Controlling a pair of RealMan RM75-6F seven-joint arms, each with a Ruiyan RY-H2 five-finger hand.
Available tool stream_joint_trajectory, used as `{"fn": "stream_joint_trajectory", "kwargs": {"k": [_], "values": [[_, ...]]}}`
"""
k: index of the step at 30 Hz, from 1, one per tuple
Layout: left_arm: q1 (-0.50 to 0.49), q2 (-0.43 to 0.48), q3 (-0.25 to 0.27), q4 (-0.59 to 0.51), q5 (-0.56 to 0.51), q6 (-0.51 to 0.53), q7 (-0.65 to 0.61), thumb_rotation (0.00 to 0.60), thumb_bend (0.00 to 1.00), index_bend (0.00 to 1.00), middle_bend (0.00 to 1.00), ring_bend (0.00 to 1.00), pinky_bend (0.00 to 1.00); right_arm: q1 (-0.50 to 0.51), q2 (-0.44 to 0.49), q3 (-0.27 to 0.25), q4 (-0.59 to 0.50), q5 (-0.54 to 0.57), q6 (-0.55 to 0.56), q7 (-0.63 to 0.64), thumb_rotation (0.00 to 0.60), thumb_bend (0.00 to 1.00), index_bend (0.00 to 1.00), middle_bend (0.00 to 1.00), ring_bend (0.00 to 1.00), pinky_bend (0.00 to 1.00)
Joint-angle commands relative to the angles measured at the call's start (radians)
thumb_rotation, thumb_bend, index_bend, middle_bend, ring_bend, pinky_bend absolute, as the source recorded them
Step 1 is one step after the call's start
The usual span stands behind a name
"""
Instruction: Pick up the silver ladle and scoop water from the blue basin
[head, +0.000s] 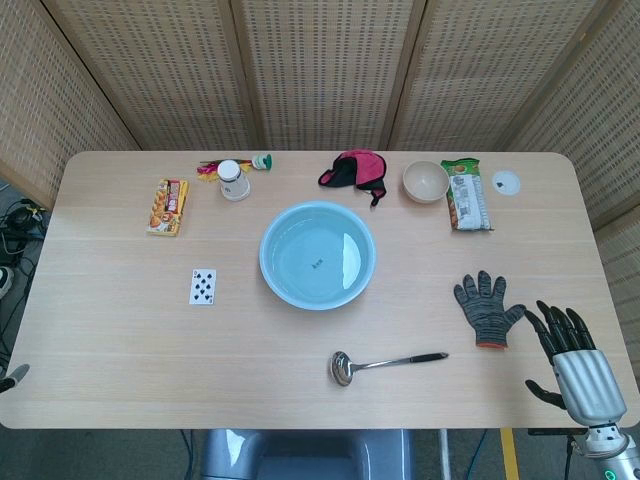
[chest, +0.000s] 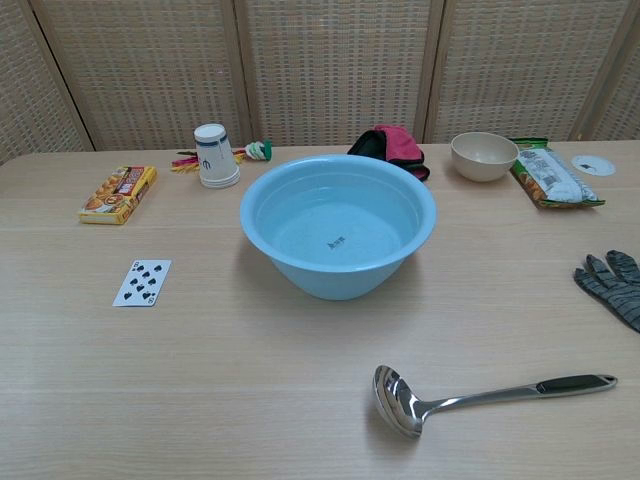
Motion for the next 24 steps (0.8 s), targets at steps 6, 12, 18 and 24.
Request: {"fn": "stream_joint_trajectory", "kwargs": {"k": [6,12,18,24], "values": [[-0.004,-0.014,-0.003,0.002,-0.004,-0.006,0.024,0.6,0.0,0.0,0.0,0.0,0.0,0.029,-0.007,0.021,-0.012,-0.008,-0.051,-0.006,0.6,0.0,0.0,0.22,0.26,0.0],[-0.012,-0.027,-0.006,0.006,-0.014,-0.022,0.049,0.6,0.0,0.0,0.0,0.0,0.0,0.138,0.052,0.02,-0.147,0.047,-0.3,-0.064,0.6,0.0,0.0,0.83,0.89,0.8],[-0.021,-0.04,-0.011,0.011,-0.038,-0.043,0.076,0.6,0.0,0.0,0.0,0.0,0.0,0.238,0.035,0.044,-0.246,0.125,-0.495,-0.177,0.6,0.0,0.11,0.93,0.97,1.0],[-0.028,-0.051,-0.021,0.017,-0.064,-0.057,0.094,0.6,0.0,0.0,0.0,0.0,0.0,0.288,-0.058,0.061,-0.244,0.19,-0.587,-0.27,0.6,0.01,0.29,0.97,1.0,1.0]]}}
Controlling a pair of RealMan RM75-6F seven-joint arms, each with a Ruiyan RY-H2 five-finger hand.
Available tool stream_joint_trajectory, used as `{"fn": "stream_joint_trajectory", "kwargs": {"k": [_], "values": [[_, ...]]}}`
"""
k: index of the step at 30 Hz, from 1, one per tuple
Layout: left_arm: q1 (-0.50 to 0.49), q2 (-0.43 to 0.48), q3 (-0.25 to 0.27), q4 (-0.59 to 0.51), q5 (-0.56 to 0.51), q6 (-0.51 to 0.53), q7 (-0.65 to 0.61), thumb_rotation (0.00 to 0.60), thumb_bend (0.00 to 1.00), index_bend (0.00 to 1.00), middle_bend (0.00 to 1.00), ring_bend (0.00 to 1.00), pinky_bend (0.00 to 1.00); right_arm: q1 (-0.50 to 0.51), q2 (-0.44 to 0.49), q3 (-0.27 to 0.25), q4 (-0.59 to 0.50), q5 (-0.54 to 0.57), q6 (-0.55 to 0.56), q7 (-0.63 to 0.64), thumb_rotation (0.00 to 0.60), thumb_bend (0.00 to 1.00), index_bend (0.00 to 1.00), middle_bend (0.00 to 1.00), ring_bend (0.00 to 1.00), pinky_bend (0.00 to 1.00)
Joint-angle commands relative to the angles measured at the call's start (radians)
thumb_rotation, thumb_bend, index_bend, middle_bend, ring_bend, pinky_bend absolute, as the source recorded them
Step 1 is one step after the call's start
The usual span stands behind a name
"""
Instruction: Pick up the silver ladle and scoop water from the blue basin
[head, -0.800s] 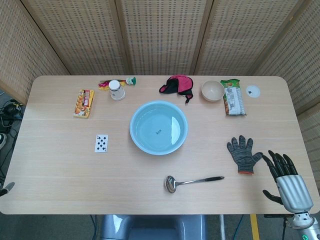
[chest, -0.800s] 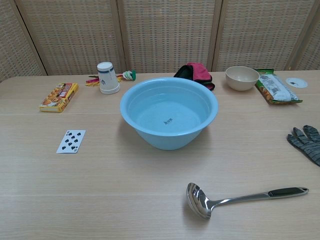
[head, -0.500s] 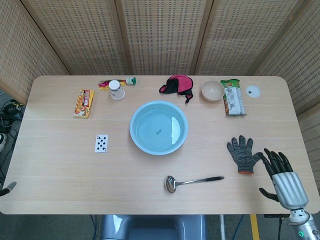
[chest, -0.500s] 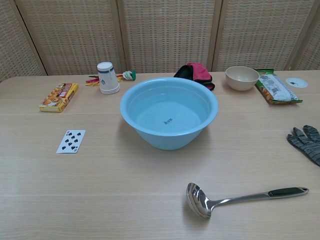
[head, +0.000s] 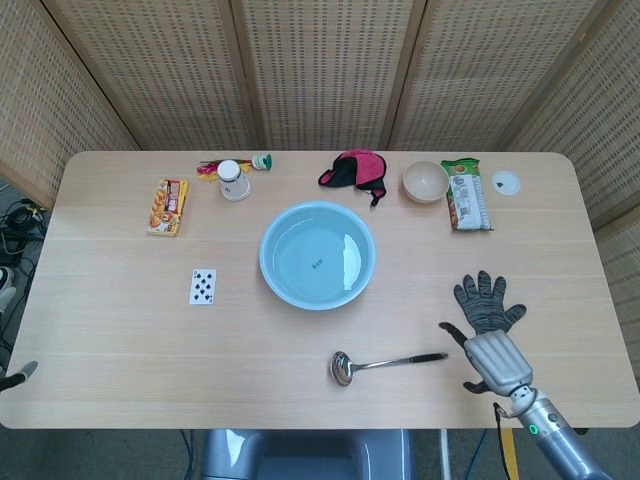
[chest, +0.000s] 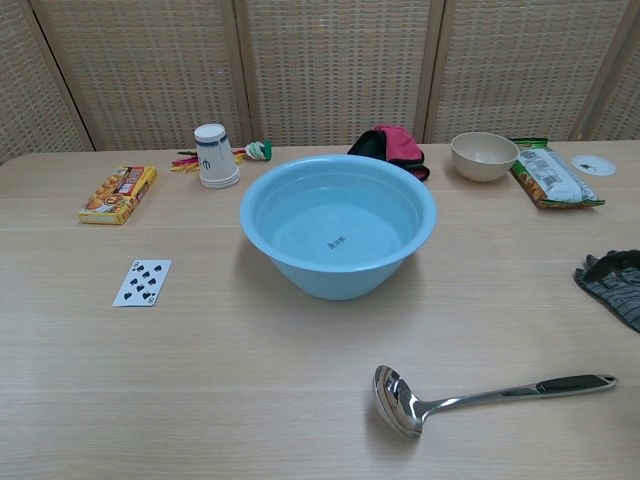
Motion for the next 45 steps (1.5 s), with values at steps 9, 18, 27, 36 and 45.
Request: {"fn": "stream_joint_trajectory", "kwargs": {"k": [9,18,27,36,45], "values": [[-0.013,-0.01,-0.012,0.014,-0.03,-0.023,0.002,0.6,0.0,0.0,0.0,0.0,0.0,0.063,-0.201,0.044,0.08,0.15,-0.092,-0.091,0.6,0.32,0.45,0.99,1.0,1.0],[-0.018,-0.019,-0.012,0.021,-0.037,-0.034,0.013,0.6,0.0,0.0,0.0,0.0,0.0,0.08,-0.265,0.042,0.157,0.215,-0.127,-0.103,0.6,0.45,0.45,0.99,1.0,1.0],[-0.022,-0.024,-0.011,0.02,-0.048,-0.043,0.026,0.6,0.0,0.0,0.0,0.0,0.0,0.095,-0.312,0.038,0.224,0.24,-0.139,-0.116,0.6,0.46,0.46,0.99,1.0,1.0],[-0.024,-0.024,-0.013,0.019,-0.056,-0.047,0.026,0.6,0.0,0.0,0.0,0.0,0.0,0.112,-0.353,0.045,0.274,0.273,-0.154,-0.129,0.6,0.49,0.47,0.99,1.0,1.0],[-0.025,-0.021,-0.015,0.019,-0.059,-0.047,0.018,0.6,0.0,0.0,0.0,0.0,0.0,0.121,-0.366,0.039,0.289,0.297,-0.163,-0.145,0.6,0.5,0.48,0.99,1.0,1.0]]}}
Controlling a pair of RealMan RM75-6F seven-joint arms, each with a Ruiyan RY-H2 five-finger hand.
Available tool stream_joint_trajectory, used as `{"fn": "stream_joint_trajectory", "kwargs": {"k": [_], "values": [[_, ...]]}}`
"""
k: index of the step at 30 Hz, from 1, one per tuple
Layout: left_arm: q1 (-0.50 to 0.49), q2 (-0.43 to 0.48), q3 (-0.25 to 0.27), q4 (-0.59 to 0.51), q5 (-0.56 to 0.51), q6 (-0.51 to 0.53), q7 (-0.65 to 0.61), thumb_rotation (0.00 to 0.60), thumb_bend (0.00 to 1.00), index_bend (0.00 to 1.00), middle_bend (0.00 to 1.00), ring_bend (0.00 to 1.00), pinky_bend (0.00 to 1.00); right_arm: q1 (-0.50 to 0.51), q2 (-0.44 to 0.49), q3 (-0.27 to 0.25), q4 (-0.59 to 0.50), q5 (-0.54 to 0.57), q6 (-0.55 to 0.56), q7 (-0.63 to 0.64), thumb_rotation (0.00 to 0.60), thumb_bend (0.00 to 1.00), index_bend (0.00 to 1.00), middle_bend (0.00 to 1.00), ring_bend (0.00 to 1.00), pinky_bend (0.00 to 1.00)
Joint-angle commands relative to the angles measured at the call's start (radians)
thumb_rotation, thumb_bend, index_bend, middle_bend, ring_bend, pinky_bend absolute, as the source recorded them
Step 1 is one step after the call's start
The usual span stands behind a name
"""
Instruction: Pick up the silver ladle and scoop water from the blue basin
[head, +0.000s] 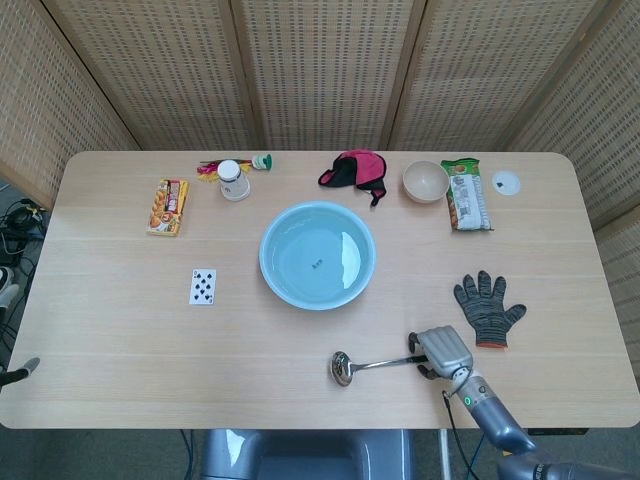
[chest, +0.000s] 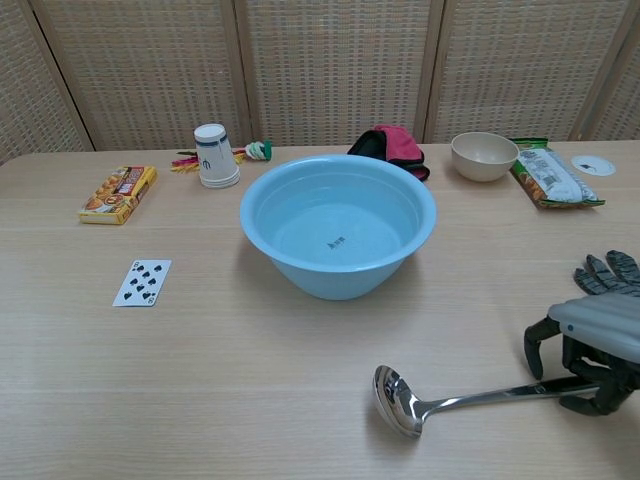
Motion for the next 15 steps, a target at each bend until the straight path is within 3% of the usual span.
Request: {"fn": "stream_joint_trajectory", "kwargs": {"k": [1,9,15], "values": [[0.0,0.001,0.0,0.0,-0.001,-0.001,-0.003,0.6,0.0,0.0,0.0,0.0,0.0,0.003,-0.004,-0.002,0.005,0.009,-0.005,-0.006,0.6,0.5,0.48,0.99,1.0,1.0],[-0.001,0.004,0.0,0.002,0.0,-0.001,-0.011,0.6,0.0,0.0,0.0,0.0,0.0,0.009,-0.018,-0.009,0.025,0.026,-0.012,-0.016,0.6,0.53,0.5,0.99,1.0,1.0],[-0.001,0.004,0.0,0.003,-0.001,-0.002,-0.011,0.6,0.0,0.0,0.0,0.0,0.0,0.012,-0.017,-0.009,0.029,0.031,-0.017,-0.002,0.6,0.7,0.59,1.0,1.0,1.0]]}}
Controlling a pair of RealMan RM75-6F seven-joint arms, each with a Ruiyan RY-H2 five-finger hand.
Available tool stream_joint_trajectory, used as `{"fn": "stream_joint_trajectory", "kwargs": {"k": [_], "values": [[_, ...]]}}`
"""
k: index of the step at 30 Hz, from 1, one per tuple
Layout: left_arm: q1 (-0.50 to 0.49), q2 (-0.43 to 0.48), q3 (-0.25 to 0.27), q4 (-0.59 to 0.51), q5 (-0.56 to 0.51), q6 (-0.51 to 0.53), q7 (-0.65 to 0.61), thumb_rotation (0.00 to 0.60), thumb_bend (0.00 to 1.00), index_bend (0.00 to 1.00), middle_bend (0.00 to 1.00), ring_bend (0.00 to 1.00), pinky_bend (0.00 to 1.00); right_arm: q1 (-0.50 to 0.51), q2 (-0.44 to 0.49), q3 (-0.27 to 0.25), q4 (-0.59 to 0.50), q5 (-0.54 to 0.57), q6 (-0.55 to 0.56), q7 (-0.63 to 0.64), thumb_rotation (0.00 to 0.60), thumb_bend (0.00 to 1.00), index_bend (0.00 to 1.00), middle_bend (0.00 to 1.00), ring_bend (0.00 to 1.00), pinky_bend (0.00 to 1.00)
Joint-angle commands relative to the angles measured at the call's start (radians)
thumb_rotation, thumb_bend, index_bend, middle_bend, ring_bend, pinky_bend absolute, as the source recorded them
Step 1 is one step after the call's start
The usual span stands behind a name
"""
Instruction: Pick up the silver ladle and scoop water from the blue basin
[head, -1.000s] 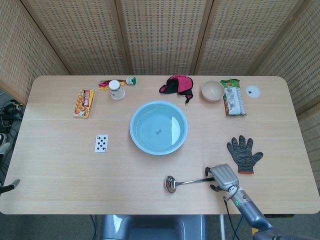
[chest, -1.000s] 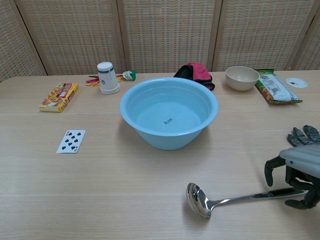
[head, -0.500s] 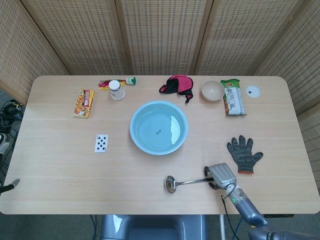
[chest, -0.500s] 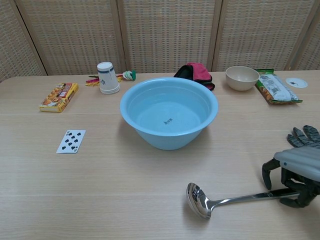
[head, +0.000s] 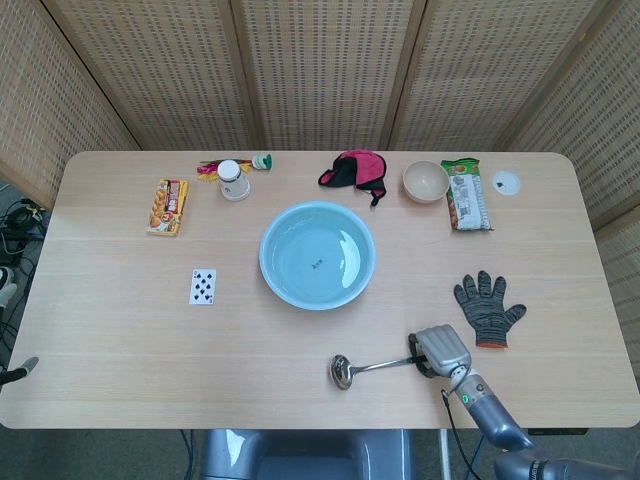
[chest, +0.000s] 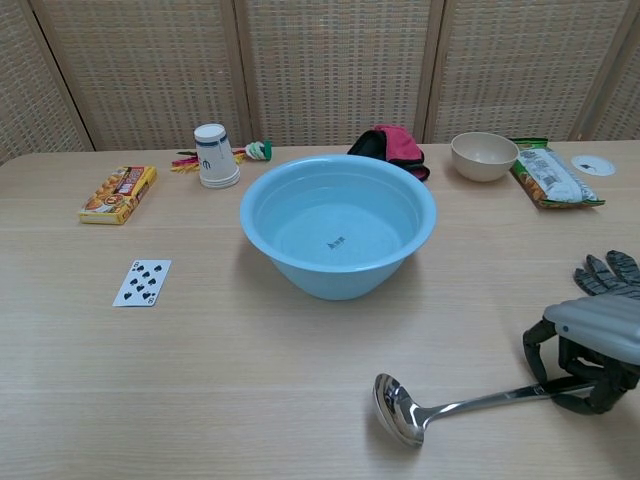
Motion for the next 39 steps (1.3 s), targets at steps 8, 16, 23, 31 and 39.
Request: {"fn": "stream_joint_trajectory", "kwargs": {"k": [8,16,23,31,39], "values": [[-0.002,0.001,0.002,-0.001,0.0,-0.004,-0.001,0.6,0.0,0.0,0.0,0.0,0.0,-0.004,0.053,0.022,-0.063,0.017,0.013,0.053,0.6,0.87,0.68,1.0,1.0,1.0],[0.0,0.005,0.005,-0.004,0.008,-0.001,-0.009,0.6,0.0,0.0,0.0,0.0,0.0,-0.009,0.176,0.04,-0.215,0.038,0.018,0.109,0.6,0.89,0.72,1.0,1.0,1.0],[0.0,0.007,0.008,-0.006,0.014,-0.001,-0.013,0.6,0.0,0.0,0.0,0.0,0.0,-0.009,0.276,0.051,-0.332,0.041,0.032,0.136,0.6,0.91,0.74,1.0,1.0,1.0],[-0.003,0.008,0.006,-0.003,0.007,-0.008,-0.018,0.6,0.0,0.0,0.0,0.0,0.0,0.012,0.381,0.08,-0.462,0.049,0.054,0.121,0.6,0.91,0.74,1.0,1.0,1.0],[-0.01,0.005,0.001,0.003,-0.01,-0.023,-0.015,0.6,0.0,0.0,0.0,0.0,0.0,0.121,0.448,0.178,-0.533,0.201,0.057,0.011,0.6,0.92,0.74,1.0,1.0,1.0]]}}
